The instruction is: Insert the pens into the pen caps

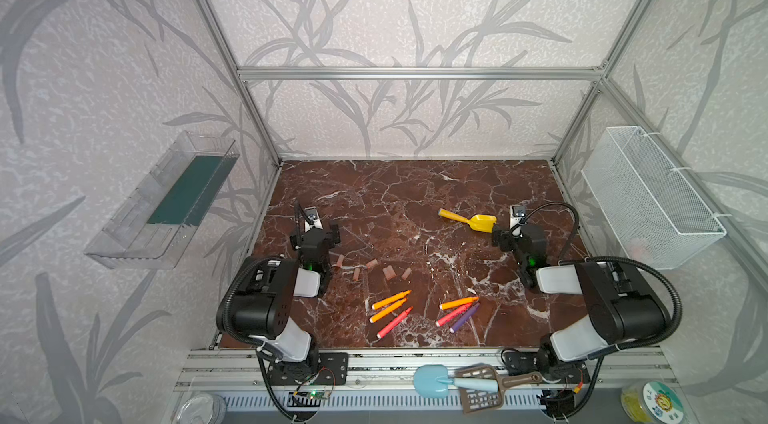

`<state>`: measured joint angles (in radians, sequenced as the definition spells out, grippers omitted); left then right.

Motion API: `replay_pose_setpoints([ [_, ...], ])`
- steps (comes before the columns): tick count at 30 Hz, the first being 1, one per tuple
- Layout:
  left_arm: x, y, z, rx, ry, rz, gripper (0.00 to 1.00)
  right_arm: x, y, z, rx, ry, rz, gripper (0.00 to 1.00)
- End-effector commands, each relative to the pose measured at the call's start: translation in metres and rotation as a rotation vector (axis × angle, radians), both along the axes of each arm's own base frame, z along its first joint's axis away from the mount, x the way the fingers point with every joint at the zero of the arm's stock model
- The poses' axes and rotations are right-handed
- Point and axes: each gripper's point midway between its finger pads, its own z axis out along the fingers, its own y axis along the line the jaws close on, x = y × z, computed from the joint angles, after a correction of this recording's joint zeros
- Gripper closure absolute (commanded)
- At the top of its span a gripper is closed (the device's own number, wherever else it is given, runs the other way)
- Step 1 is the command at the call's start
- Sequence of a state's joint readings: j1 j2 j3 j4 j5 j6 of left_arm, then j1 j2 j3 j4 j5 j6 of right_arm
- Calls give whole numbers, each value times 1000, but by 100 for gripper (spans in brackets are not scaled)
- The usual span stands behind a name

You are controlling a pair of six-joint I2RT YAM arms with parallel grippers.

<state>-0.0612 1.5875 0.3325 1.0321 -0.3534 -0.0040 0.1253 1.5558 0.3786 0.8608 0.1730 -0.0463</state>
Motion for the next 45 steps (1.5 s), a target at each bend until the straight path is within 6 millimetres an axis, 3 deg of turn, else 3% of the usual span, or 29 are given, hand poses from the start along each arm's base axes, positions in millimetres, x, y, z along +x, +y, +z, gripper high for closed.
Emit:
replay_pose_setpoints([
  [1,4,1,7,-8,-26,4,1,5,1,13,3,-35,7,1],
  [24,2,0,9,-1,-37,4,1,5,1,13,3,-38,6,1],
  [26,-2,-3,15,14,-65,2,1,3,2,27,-1,-105,8,1],
  [28,-12,-2,29,36,-114,27,1,-11,-6,41,-14,-133,-48,1],
  [31,-18,-17,55,113,-100,28,1,-33,-23,54,59,-54,-169,1],
  [34,-18,-17,75,71,-35,107,1,-48,-28,76,139,-26,-225,1],
  [36,-17,-26,80,-6,40,72,1,-57,-26,85,228,-38,-240,1],
  [41,-12,-88,98,-247,92,-243,1,-80,1,93,454,-22,-139,1],
  [43,-23,-114,106,-297,118,-396,1,-90,7,92,517,-21,-113,1],
  [45,-33,-126,119,-345,80,-475,1,-95,19,98,557,-70,-29,1],
])
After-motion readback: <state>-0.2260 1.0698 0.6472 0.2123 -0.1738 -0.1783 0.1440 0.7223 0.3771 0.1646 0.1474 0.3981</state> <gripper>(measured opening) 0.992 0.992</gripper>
